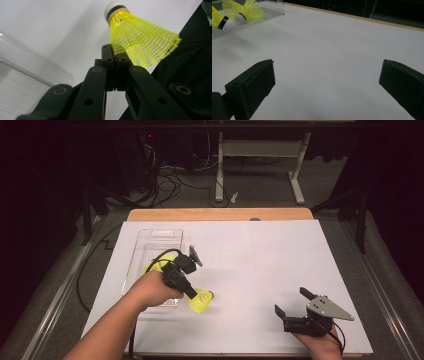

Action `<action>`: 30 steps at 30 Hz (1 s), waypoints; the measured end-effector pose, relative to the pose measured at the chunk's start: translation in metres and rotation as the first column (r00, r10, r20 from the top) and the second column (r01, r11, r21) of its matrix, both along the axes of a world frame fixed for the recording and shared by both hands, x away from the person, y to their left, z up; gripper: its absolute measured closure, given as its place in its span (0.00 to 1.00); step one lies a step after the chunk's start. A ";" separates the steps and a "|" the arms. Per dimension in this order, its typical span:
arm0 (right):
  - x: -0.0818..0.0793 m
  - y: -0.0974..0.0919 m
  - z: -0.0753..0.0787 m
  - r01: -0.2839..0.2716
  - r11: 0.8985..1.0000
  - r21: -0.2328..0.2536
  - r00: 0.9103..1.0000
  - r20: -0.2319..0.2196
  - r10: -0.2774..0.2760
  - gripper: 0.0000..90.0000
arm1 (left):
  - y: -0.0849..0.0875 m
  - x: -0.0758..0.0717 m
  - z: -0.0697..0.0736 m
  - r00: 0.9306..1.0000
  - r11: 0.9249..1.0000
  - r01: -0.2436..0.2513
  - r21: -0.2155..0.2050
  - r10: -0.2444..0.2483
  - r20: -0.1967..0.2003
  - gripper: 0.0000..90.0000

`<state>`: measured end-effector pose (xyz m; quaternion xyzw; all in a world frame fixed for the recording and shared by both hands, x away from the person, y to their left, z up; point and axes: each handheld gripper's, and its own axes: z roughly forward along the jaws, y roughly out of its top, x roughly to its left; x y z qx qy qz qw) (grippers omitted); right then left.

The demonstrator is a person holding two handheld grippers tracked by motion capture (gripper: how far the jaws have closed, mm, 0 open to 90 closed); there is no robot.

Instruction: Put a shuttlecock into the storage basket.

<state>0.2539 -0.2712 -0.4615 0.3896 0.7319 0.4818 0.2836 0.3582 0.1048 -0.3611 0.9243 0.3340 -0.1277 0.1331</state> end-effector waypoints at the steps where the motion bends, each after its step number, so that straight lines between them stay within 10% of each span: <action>1: 0.000 0.000 0.000 -0.001 1.000 -0.001 1.000 -0.001 0.001 0.01 | 0.001 0.000 0.003 1.000 1.000 0.004 -0.002 -0.004 -0.001 0.99; 30: 0.001 -0.001 -0.001 -0.008 1.000 -0.001 1.000 -0.008 0.008 0.03 | 0.066 0.004 0.037 0.994 0.994 -0.107 0.001 0.107 0.027 0.99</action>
